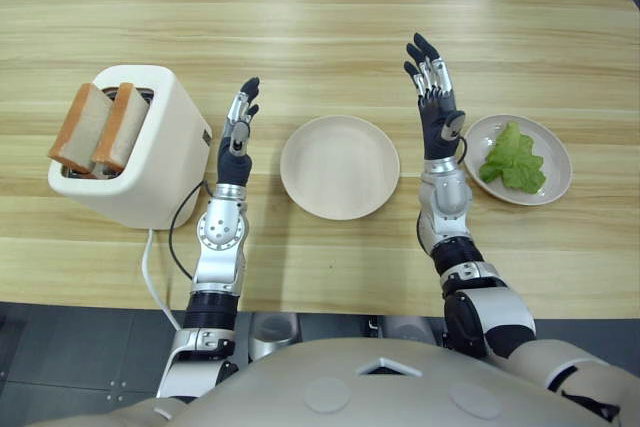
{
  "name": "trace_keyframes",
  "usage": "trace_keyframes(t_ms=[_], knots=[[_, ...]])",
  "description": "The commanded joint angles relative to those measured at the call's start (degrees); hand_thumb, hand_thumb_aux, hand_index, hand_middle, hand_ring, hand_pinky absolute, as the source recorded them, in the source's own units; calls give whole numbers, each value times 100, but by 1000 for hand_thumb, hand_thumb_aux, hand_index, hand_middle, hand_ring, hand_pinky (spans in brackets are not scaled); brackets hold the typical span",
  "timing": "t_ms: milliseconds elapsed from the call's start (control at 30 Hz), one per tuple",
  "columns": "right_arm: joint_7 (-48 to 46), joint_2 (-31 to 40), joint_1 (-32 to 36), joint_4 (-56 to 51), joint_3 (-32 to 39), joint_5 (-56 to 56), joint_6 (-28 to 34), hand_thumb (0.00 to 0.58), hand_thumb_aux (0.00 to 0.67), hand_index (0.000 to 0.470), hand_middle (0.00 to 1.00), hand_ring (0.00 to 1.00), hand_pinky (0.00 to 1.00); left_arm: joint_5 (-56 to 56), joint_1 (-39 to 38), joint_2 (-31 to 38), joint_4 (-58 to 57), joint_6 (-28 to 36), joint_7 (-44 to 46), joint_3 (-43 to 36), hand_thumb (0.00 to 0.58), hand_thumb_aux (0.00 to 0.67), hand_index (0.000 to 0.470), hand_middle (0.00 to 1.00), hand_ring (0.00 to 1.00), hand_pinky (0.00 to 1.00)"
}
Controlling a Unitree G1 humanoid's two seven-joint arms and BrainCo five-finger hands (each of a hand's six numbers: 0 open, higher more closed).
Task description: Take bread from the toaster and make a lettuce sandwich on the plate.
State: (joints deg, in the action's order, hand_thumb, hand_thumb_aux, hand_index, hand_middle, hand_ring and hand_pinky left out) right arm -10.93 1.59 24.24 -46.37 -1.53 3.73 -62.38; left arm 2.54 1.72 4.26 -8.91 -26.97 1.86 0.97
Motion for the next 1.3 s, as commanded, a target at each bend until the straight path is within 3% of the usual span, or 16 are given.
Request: trace_keyframes(t_ms=[33, 467, 633, 800, 1000, 1200, 1300], knots=[[-9, 0, -53, 54, -19, 4, 40, 0, 0, 0, 0, 0, 0, -16, 22, 39, -64, -1, -9, 55, 0, 0, 0, 0, 0, 0], [17, -4, -40, 15, -15, -53, 25, 0, 0, 0, 0, 0, 0, 54, 45, 87, -50, 9, -3, 39, 0, 0, 0, 0, 0, 0], [128, 206, -194, 385, -200, 39, 155, 0, 0, 0, 0, 0, 0, 269, -175, 459, 1535, 315, 58, 199, 0, 0, 0, 0, 0, 0], [672, 1042, -278, 638, -689, -612, 183, 0, 0, 0, 0, 0, 0, 1314, -669, 1102, 3506, 1101, 6, 1016, 0, 0, 0, 0, 0, 0], [1051, 1911, -310, 339, -1178, -676, 401, 0, 0, 0, 0, 0, 0, 917, -1106, 1411, 5570, 2183, 328, 2151, 0, 0, 0, 0, 0, 0], [1510, 2681, -469, -50, -1323, -1239, 518, 0, 0, 0, 0, 0, 0, 1273, -1367, 1955, 5332, 2609, 354, 3700, 0, 0, 0, 0, 0, 0], [2008, 3171, -489, -584, -1186, -1803, 689, 0, 0, 0, 0, 0, 0, 1488, -1752, 2183, 4544, 2581, 467, 3915, 0, 0, 0, 0, 0, 0]])
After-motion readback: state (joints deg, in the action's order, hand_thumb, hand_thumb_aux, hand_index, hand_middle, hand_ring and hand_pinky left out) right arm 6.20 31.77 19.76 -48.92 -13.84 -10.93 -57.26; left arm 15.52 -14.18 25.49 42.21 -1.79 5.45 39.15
